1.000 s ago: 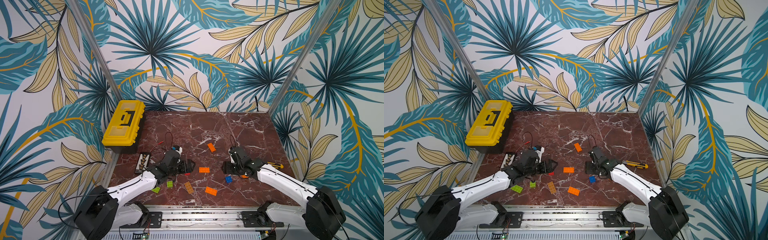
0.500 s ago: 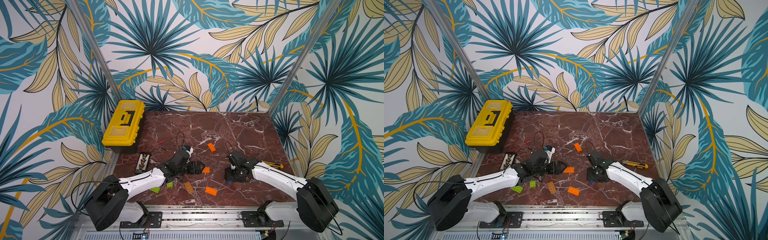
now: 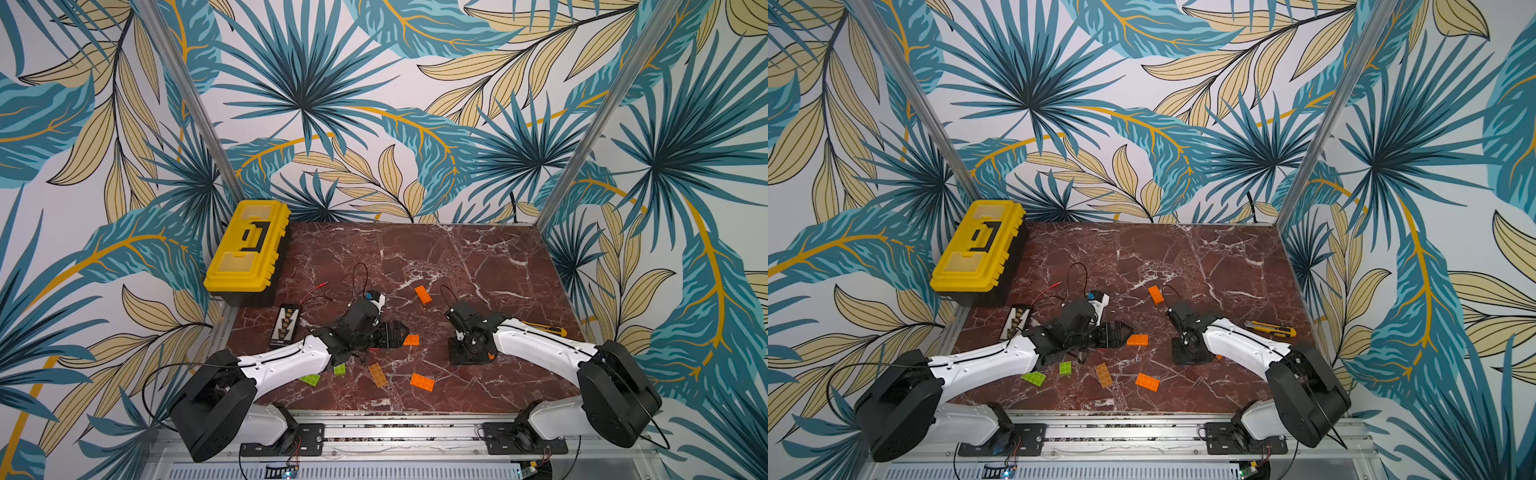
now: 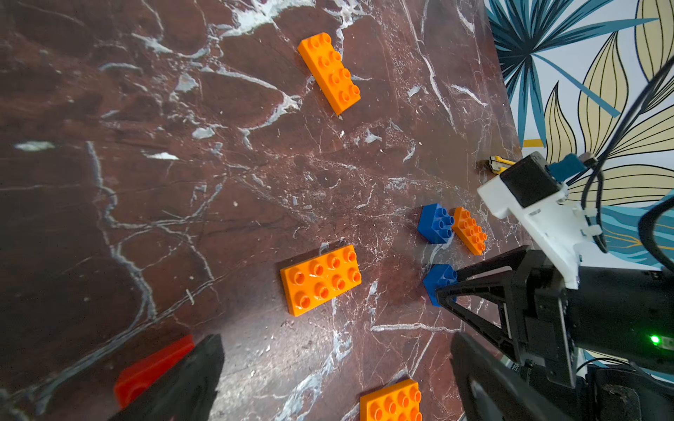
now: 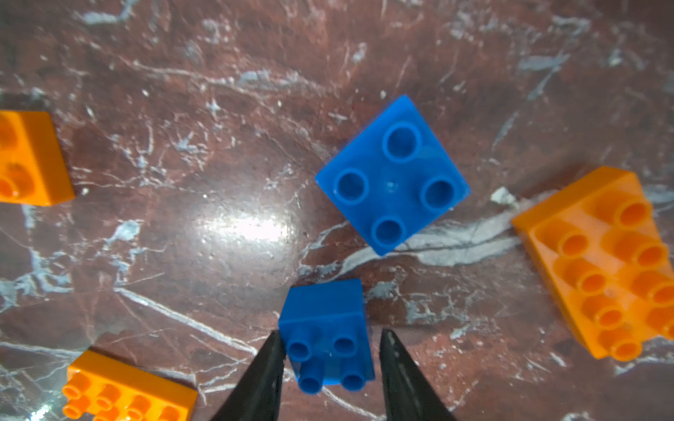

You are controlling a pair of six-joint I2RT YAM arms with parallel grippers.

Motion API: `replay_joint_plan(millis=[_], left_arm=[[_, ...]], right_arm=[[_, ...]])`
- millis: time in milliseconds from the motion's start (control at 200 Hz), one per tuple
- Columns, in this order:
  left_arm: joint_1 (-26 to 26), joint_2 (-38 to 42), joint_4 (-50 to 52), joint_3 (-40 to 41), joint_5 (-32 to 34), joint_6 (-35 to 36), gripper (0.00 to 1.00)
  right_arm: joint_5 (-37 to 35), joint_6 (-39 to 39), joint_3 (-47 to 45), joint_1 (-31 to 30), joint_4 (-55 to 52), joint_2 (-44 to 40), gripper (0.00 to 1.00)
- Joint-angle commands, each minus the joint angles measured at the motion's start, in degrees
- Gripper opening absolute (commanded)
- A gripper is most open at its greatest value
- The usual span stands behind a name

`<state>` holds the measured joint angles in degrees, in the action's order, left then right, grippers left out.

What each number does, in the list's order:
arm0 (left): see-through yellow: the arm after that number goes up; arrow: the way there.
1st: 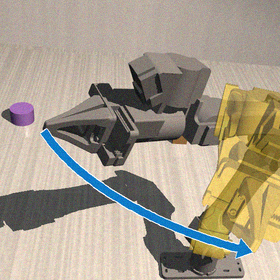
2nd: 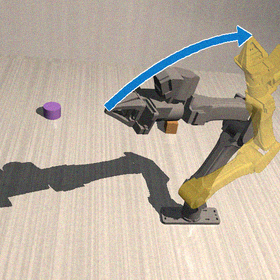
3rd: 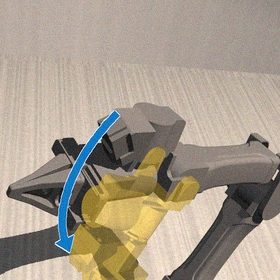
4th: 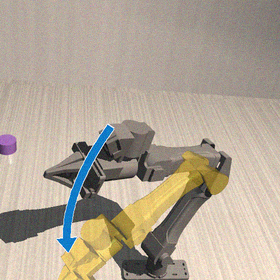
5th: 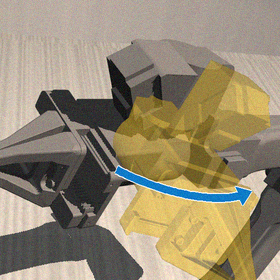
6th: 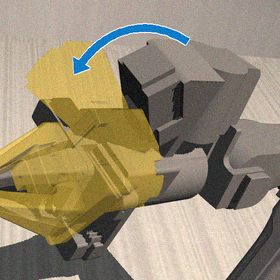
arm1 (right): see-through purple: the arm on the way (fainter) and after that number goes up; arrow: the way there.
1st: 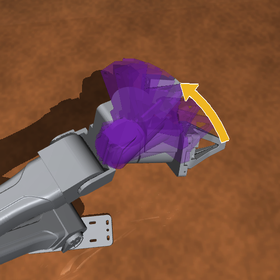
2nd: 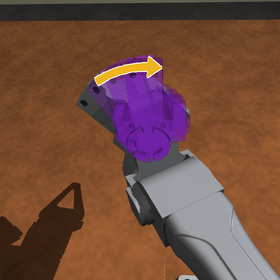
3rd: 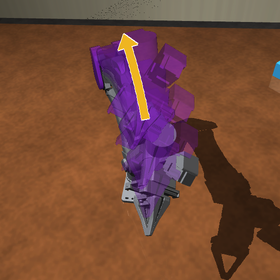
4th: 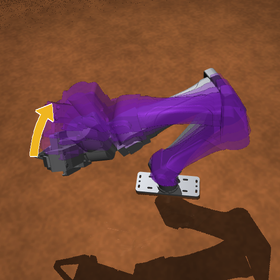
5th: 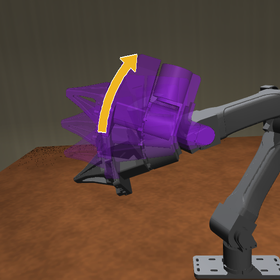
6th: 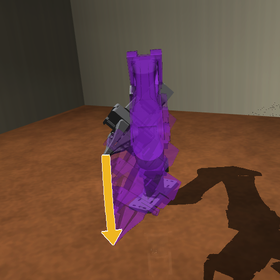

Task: Assemble the number 5 with lego
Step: Pick up the lego brick from the center of the board.

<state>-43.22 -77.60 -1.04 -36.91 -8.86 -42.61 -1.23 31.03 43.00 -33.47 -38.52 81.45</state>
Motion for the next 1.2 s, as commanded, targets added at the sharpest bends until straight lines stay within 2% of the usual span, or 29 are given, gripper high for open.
replay_joint_plan(millis=[0, 300, 461, 516, 681, 761, 1116, 1156, 1197], left_arm=[[-0.2, 0.4, -0.1, -2.2, 0.7, 0.9, 1.0], [-0.2, 0.5, -0.7, -1.7, 0.8, 0.7, 1.0], [-0.2, 0.5, -0.5, -2.0, 0.8, 0.8, 1.0], [-0.2, 0.5, -0.6, -1.9, 0.9, 0.7, 1.0], [-0.2, 0.8, -0.5, -1.9, 1.2, 0.7, 1.0], [-0.2, 1.1, -0.2, -1.8, 1.4, 0.6, 1.0], [-0.2, 4.2, 1.2, -0.1, 6.0, 0.1, 1.0], [-0.2, 4.3, 1.4, 0.1, 6.1, 0.1, 1.0], [-0.2, 4.4, 1.4, 0.2, 6.2, 0.1, 1.0]], right_arm=[[-1.2, -0.7, 0.3, -0.3, -1.8, 0.4, 0.44], [-1.2, -0.5, 0.3, -0.3, -1.1, 1.3, 0.43], [-0.8, -0.8, -0.1, -0.3, -1.3, 0.3, 0.38], [-0.7, -0.9, -0.1, -0.3, -1.6, 0.0, 0.32], [-0.5, -1.0, 0.1, -0.3, -2.3, -1.0, 0.3], [0.4, -0.8, 0.1, -0.4, -2.3, -1.4, 0.23], [1.4, 1.1, 2.8, -2.2, -0.3, 2.9, 0.26], [1.2, 1.2, 3.0, -2.3, -0.4, 3.4, 0.29], [1.1, 1.3, 3.1, -2.3, -0.6, 3.7, 0.37]])
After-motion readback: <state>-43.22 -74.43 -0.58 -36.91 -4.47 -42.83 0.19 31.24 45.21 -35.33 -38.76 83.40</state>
